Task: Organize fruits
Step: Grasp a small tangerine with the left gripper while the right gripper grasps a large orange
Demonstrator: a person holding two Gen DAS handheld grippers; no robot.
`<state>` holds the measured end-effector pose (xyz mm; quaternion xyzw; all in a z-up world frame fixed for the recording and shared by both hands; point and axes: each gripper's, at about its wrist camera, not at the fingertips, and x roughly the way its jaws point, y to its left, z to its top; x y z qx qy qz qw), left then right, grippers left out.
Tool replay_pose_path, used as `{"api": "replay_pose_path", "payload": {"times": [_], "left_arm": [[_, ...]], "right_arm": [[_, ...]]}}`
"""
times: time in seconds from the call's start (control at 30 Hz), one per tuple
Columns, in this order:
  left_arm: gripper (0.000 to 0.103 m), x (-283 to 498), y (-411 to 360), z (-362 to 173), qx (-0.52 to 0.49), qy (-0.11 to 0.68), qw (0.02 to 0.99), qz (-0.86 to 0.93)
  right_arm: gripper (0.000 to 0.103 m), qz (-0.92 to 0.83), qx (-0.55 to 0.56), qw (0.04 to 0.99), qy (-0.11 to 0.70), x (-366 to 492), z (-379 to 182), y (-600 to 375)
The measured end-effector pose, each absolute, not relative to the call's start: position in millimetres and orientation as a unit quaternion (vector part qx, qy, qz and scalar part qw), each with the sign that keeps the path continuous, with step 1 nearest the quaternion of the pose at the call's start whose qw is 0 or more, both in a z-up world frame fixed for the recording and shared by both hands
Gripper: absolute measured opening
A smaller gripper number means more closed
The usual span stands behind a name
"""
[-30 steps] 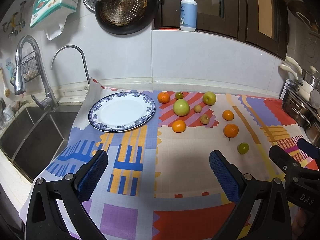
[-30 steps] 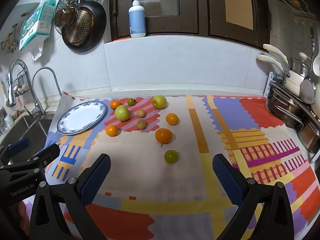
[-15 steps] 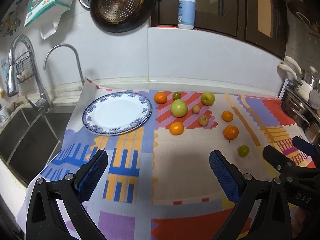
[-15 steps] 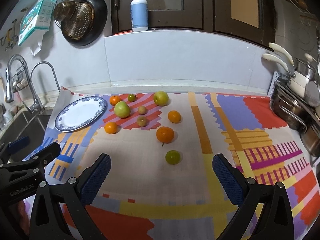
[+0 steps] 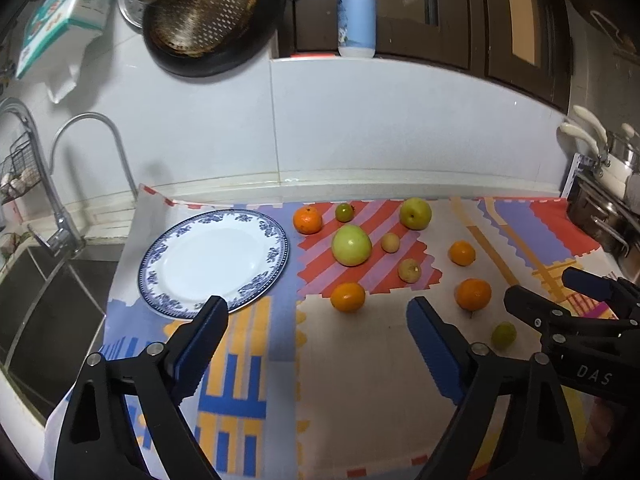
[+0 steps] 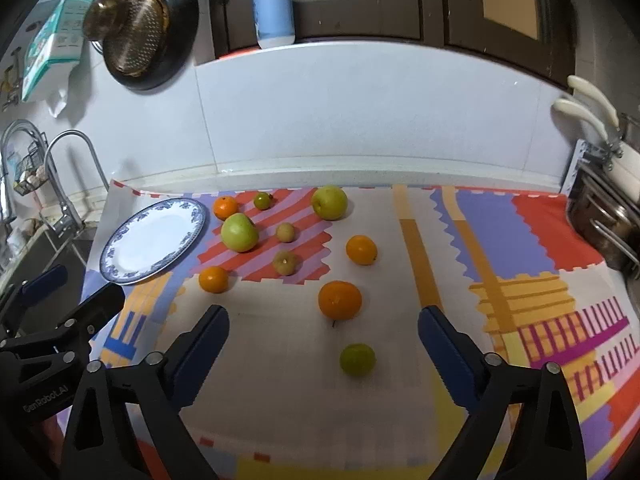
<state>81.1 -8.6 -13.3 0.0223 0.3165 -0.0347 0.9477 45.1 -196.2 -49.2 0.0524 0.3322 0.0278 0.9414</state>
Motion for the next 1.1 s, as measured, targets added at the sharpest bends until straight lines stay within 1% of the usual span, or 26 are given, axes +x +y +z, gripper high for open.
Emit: {"api": "replay_pose_path", "payload": {"times": [0.17, 0.2, 0.33, 0.43, 0.5, 0.63, 0.7, 0.77, 0.83, 0.87, 0.97, 1.03, 1.1], "left_arm": [[0.087, 103.5, -14.9, -27.6, 0.03, 0.332, 0.942, -0.039], [0.084, 107.7, -15.7, -30.8, 0.03, 0.336, 0.941, -0.041], [0.083, 125.8, -19.2, -45.4, 0.03, 0.353, 0.934, -0.049], [0.08, 139.1, -22.2, -57.2, 0.029, 0.366, 0.929, -0.051], [0.076, 147.0, -24.2, -63.7, 0.028, 0.377, 0.924, -0.054], [0.074, 159.1, -27.7, -75.7, 0.026, 0.389, 0.919, -0.062], [0.07, 164.4, -29.4, -81.2, 0.026, 0.396, 0.915, -0.066], [0.069, 168.6, -30.5, -85.2, 0.023, 0.403, 0.912, -0.071], [0.065, 171.6, -31.2, -88.6, 0.022, 0.408, 0.91, -0.073], [0.061, 172.9, -31.5, -89.8, 0.021, 0.41, 0.909, -0.075], [0.059, 176.8, -31.8, -92.1, 0.018, 0.414, 0.907, -0.075], [0.055, 178.9, -31.6, -93.1, 0.018, 0.415, 0.907, -0.075], [0.05, 181.1, -30.9, -94.1, 0.016, 0.417, 0.906, -0.076]], "right_arm": [[0.086, 0.035, 0.066, 0.929, 0.361, 68.7, -66.1, -199.0], [0.085, 0.035, 0.068, 0.927, 0.367, 72.5, -70.0, -199.8], [0.081, 0.038, 0.075, 0.917, 0.389, 89.2, -86.3, -202.4], [0.077, 0.04, 0.079, 0.912, 0.401, 99.5, -95.1, -203.4], [0.074, 0.04, 0.083, 0.909, 0.406, 105.9, -100.5, -204.5], [0.07, 0.04, 0.092, 0.902, 0.421, 115.6, -110.7, -207.0], [0.067, 0.041, 0.091, 0.899, 0.427, 119.0, -114.4, -207.3], [0.065, 0.042, 0.092, 0.896, 0.432, 122.2, -117.9, -207.7], [0.063, 0.043, 0.093, 0.894, 0.435, 125.0, -119.9, -207.5], [0.062, 0.043, 0.094, 0.894, 0.436, 125.8, -120.8, -207.7], [0.06, 0.043, 0.092, 0.894, 0.435, 128.8, -121.7, -207.1], [0.058, 0.043, 0.091, 0.895, 0.435, 130.6, -122.2, -206.0], [0.054, 0.043, 0.09, 0.895, 0.435, 130.7, -122.3, -205.6]]}}
